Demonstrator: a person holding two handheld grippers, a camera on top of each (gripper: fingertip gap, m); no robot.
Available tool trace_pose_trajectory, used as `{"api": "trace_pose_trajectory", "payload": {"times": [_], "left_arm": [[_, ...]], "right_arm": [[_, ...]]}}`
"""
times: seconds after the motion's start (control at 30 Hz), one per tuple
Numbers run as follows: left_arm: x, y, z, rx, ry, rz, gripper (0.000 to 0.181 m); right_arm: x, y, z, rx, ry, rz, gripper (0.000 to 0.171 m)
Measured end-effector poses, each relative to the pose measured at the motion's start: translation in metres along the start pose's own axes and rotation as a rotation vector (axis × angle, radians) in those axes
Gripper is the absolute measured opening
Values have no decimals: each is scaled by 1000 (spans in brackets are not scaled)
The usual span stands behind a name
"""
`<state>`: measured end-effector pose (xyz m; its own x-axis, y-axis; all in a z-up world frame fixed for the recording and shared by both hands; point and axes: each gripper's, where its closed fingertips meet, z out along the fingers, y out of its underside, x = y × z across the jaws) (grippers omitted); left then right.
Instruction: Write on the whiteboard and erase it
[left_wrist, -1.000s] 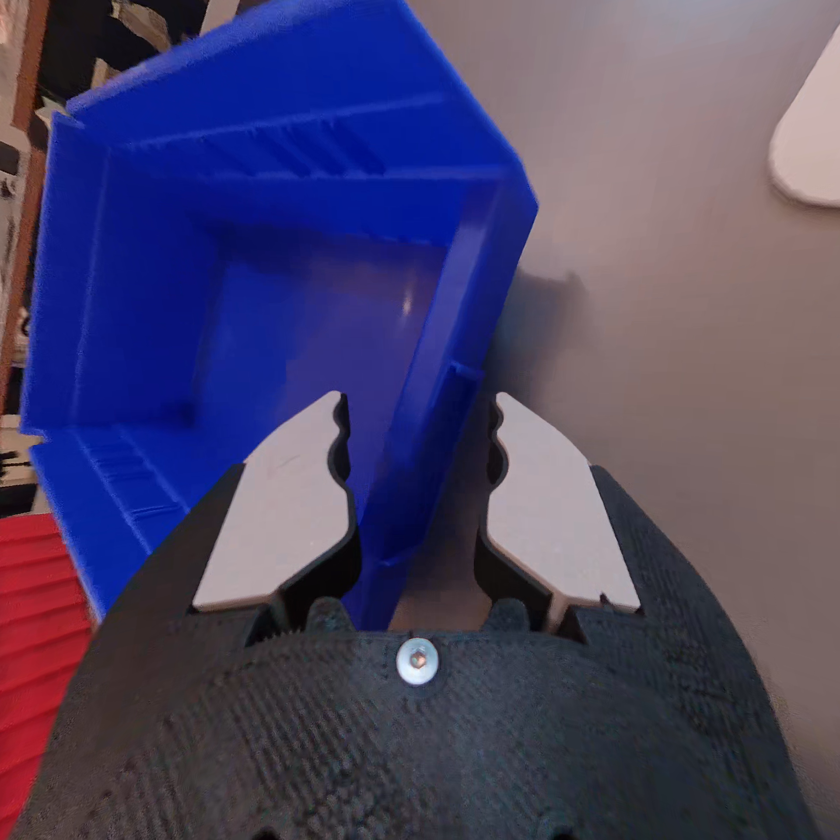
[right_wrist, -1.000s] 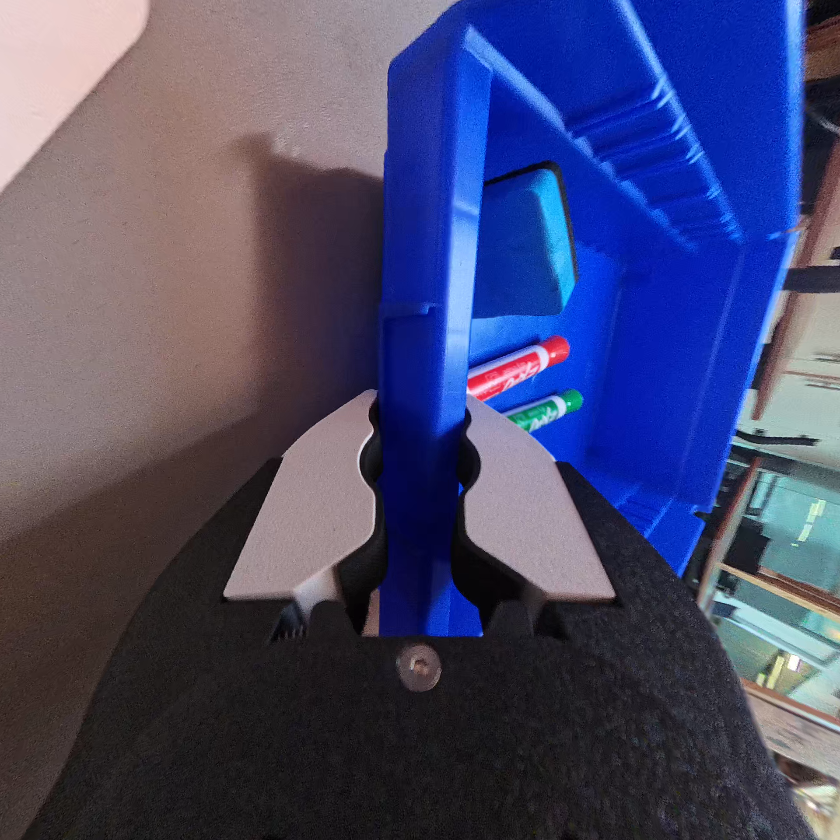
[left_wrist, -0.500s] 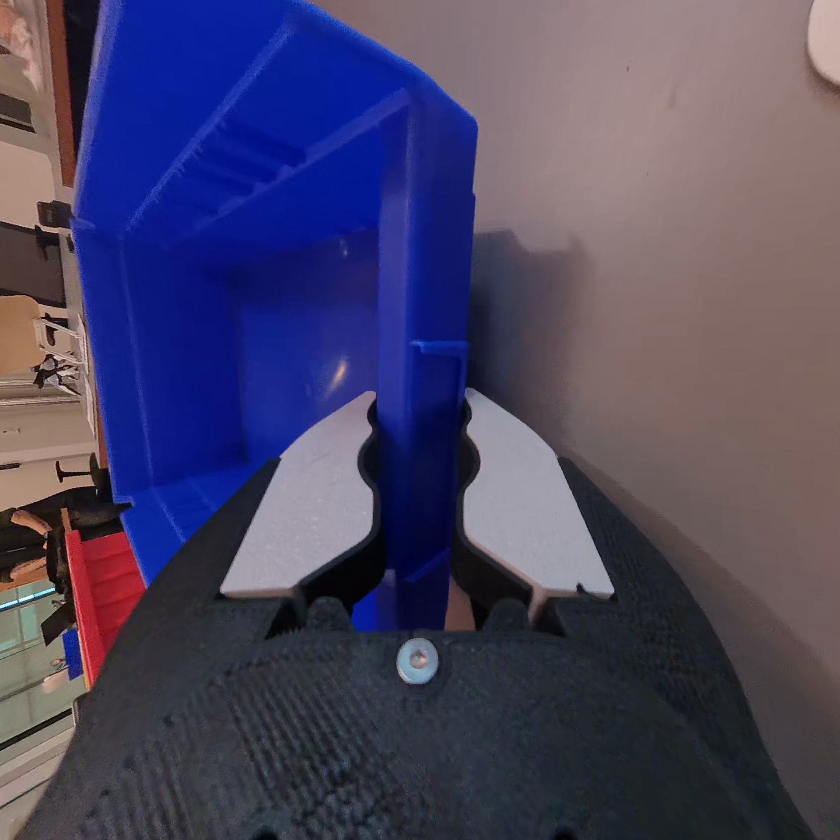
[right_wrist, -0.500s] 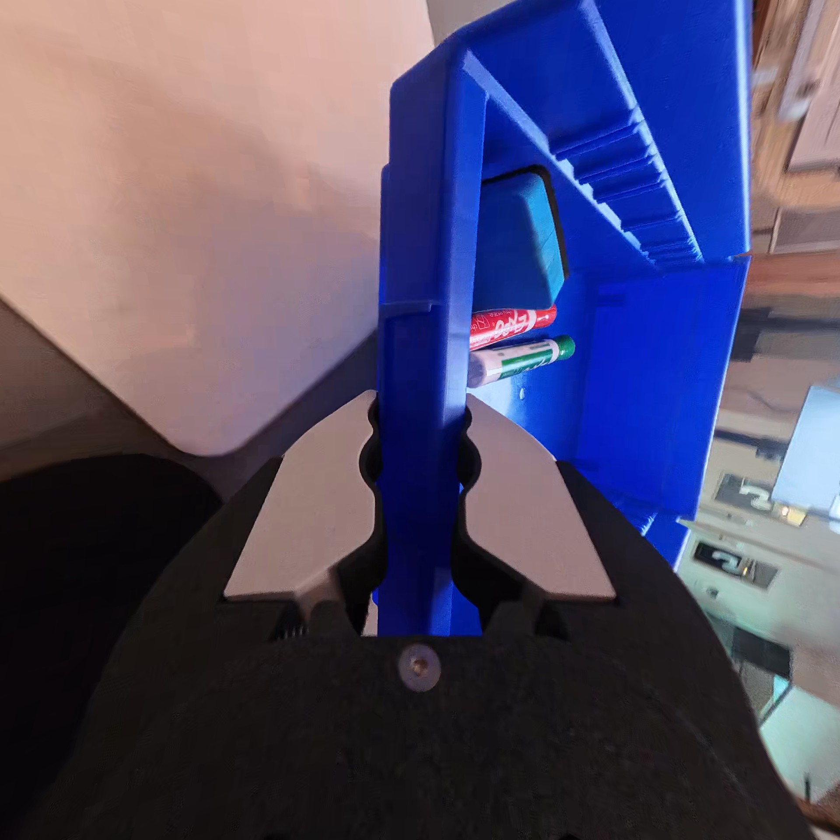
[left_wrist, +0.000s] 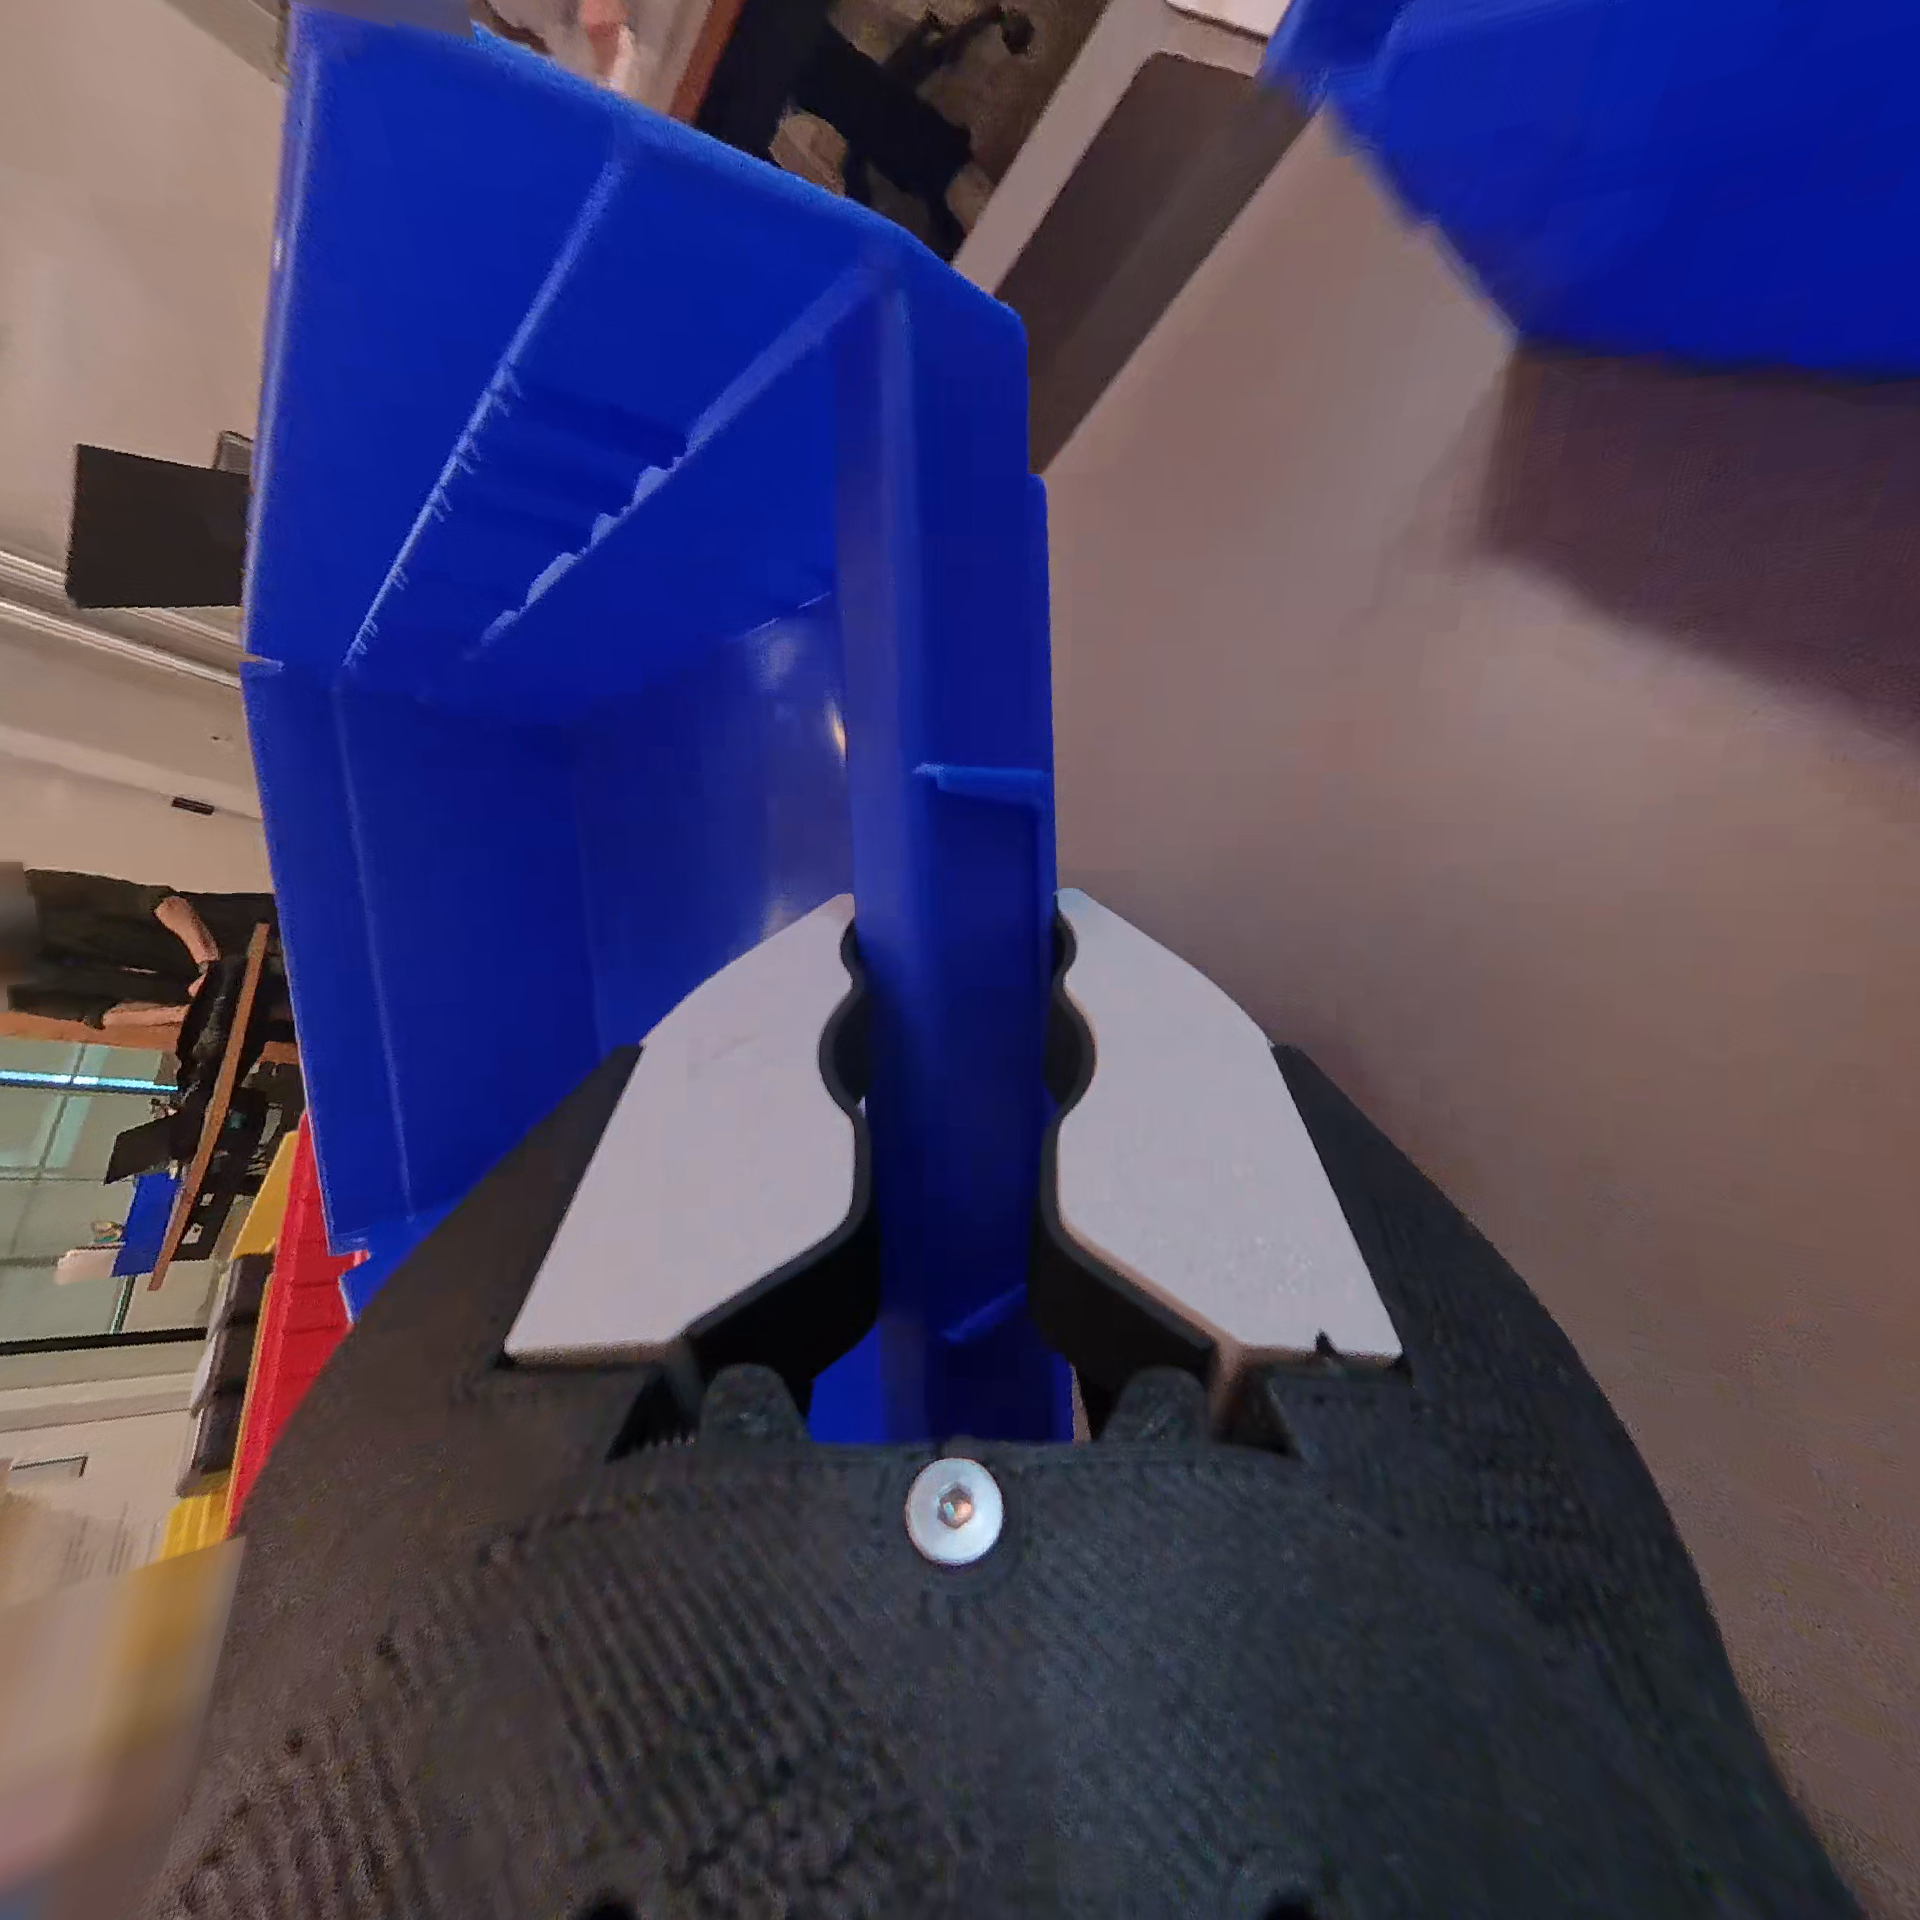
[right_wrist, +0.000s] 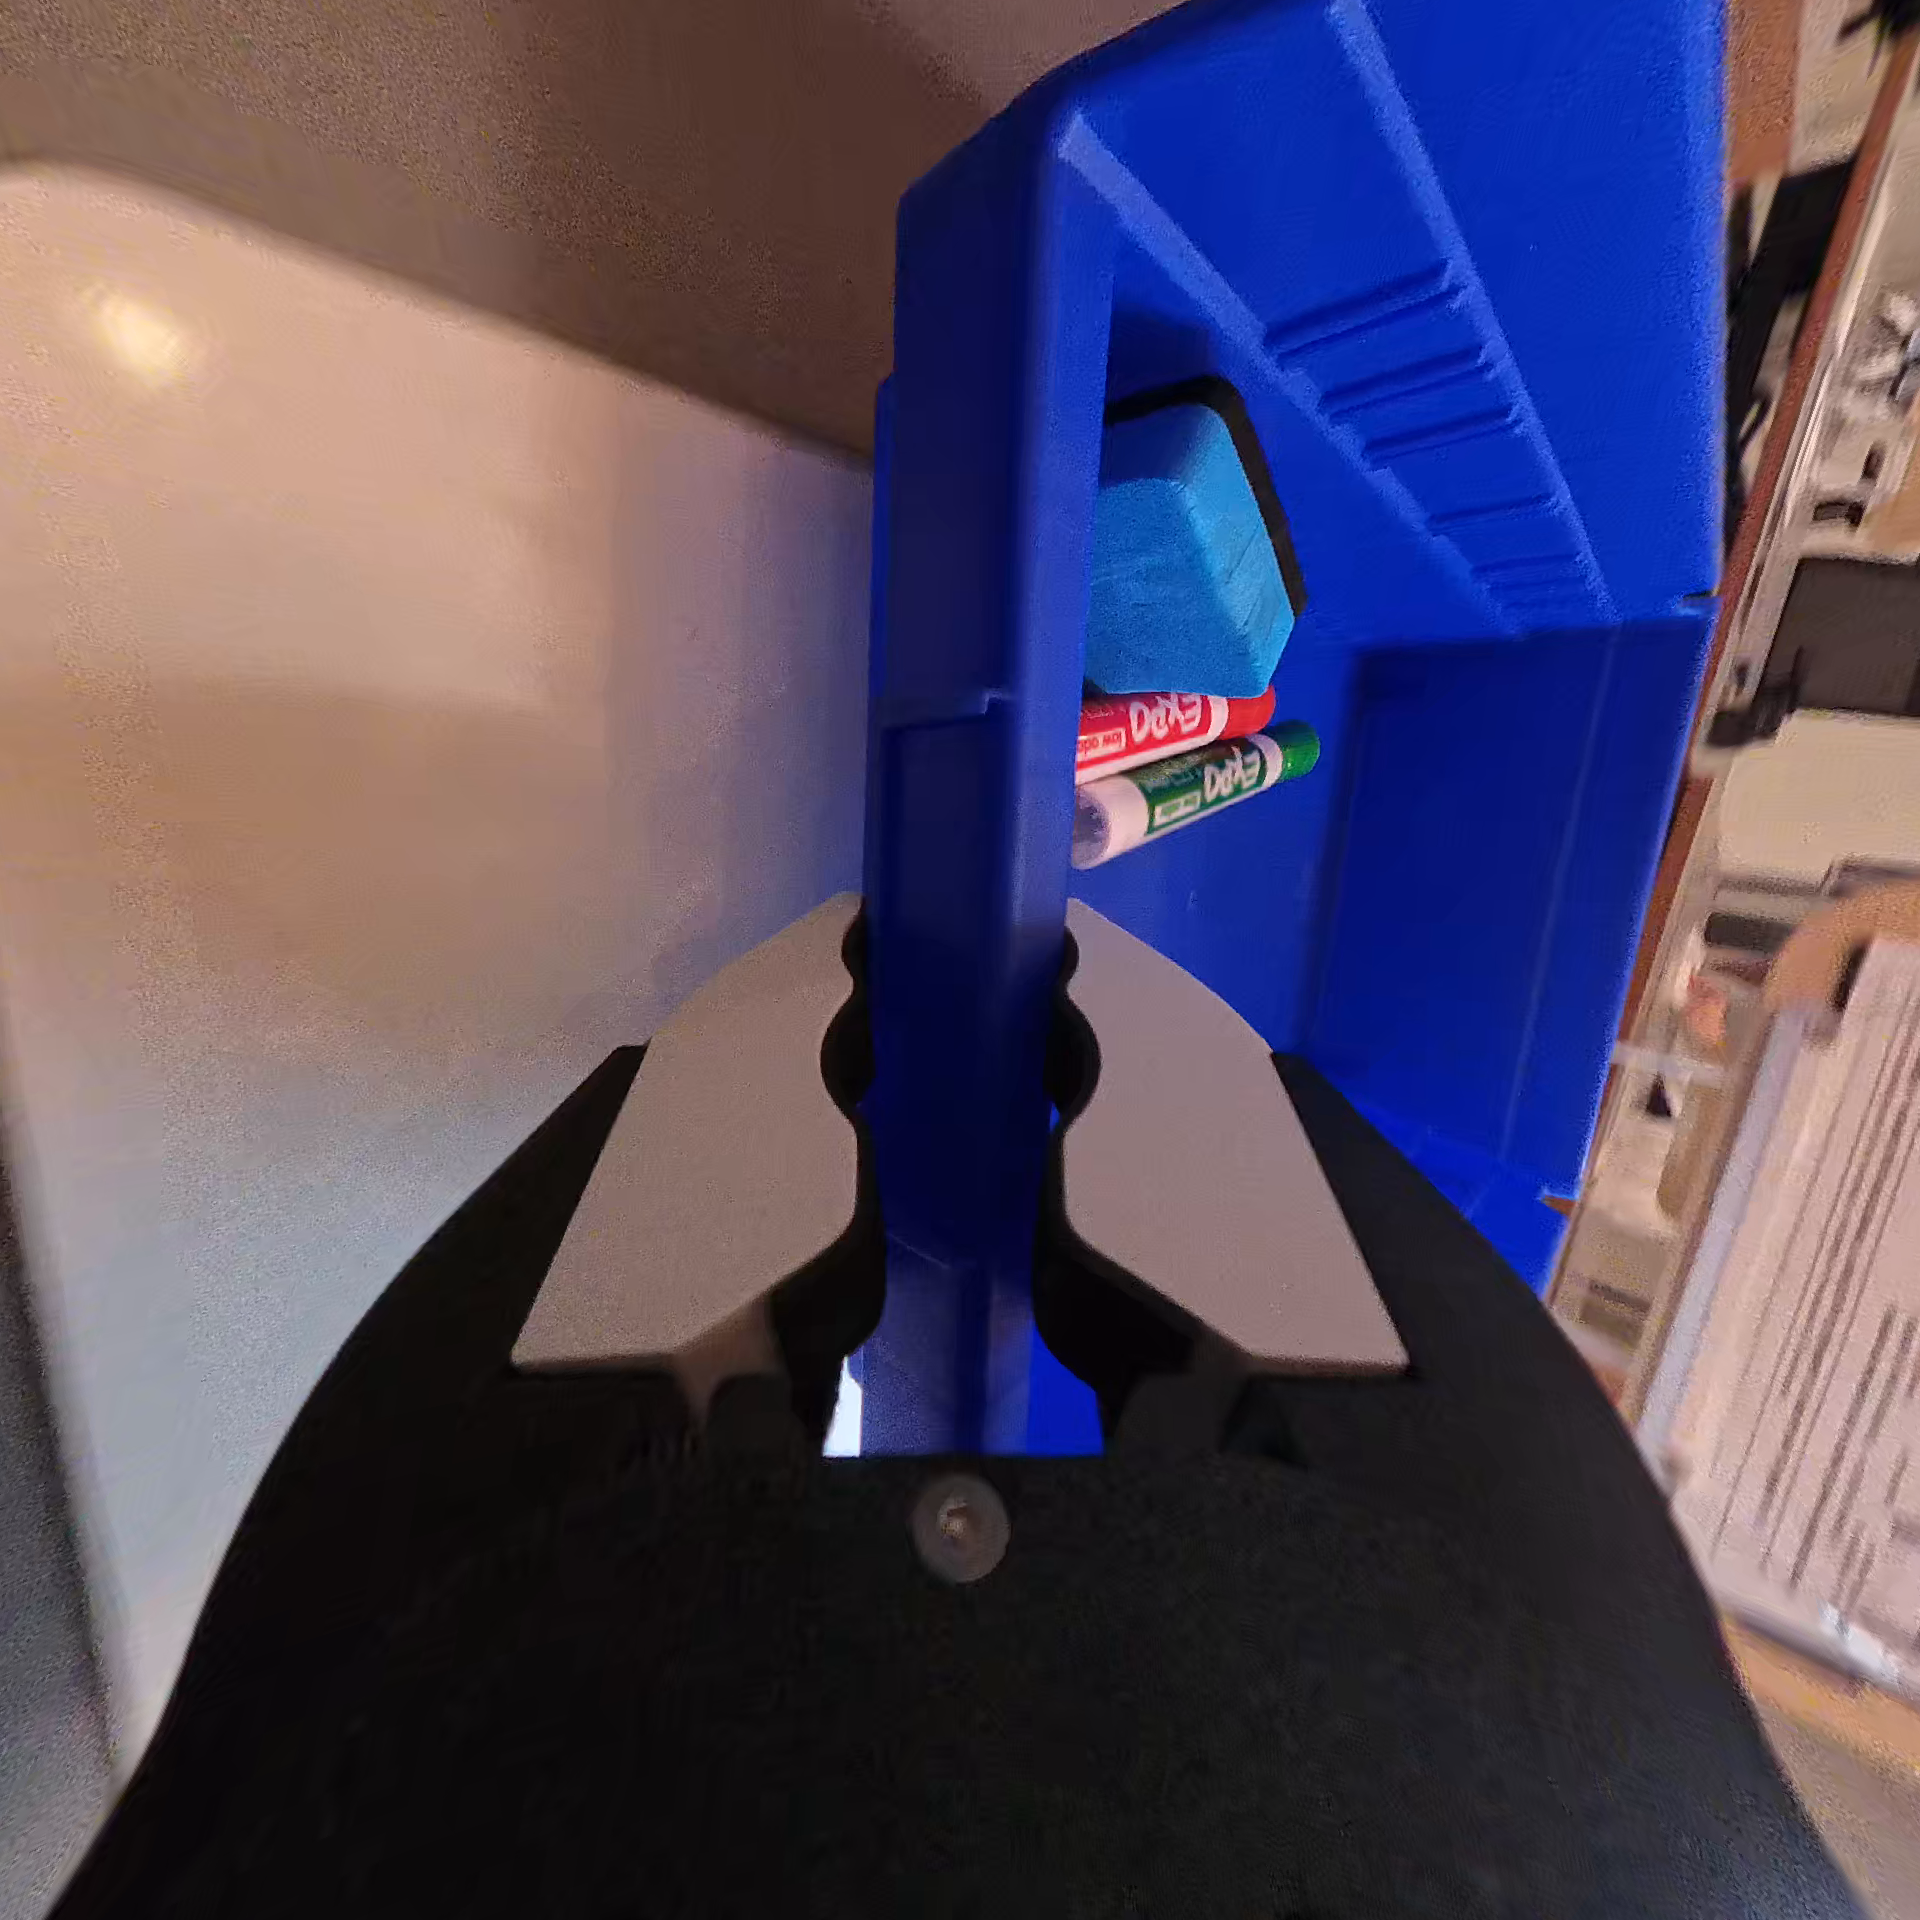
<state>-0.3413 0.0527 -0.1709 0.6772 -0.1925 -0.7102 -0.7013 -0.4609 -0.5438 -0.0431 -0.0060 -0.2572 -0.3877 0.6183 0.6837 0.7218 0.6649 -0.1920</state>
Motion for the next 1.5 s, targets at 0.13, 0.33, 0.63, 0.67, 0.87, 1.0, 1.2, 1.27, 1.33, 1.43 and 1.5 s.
{"api": "trace_pose_trajectory", "payload": {"times": [0.13, 0.33, 0.63, 0.67, 0.87, 1.0, 1.2, 1.27, 1.33, 1.43, 1.5], "left_arm": [[-19, -8, -23, 43, -50, -37, 30], [-41, -20, -55, 69, -103, -28, 31], [0, -61, -69, 167, -48, 108, 30], [11, -69, -70, 183, -31, 136, 30], [81, -121, -80, 311, 43, 334, 31], [130, -159, -85, 378, 82, 473, 30], [187, -218, -93, 456, 135, 548, 30], [202, -232, -91, 471, 125, 557, 31], [219, -245, -89, 488, 141, 549, 31], [251, -259, -86, 515, 213, 529, 37], [277, -264, -85, 529, 300, 512, 45]], "right_arm": [[33, -53, 55, 155, 5, -103, 31], [76, -102, 90, 301, 92, -93, 41], [93, -75, 30, 459, 82, 359, 56], [97, -69, 19, 485, 89, 429, 59], [129, -31, -60, 638, 225, 772, 65], [147, -15, -107, 693, 346, 900, 63], [153, 51, -135, 552, 545, 1058, 30], [146, 70, -142, 493, 592, 1067, 23], [139, 87, -148, 439, 649, 1090, 17], [129, 112, -156, 404, 705, 1148, 10], [123, 127, -160, 355, 751, 1161, 6]]}}
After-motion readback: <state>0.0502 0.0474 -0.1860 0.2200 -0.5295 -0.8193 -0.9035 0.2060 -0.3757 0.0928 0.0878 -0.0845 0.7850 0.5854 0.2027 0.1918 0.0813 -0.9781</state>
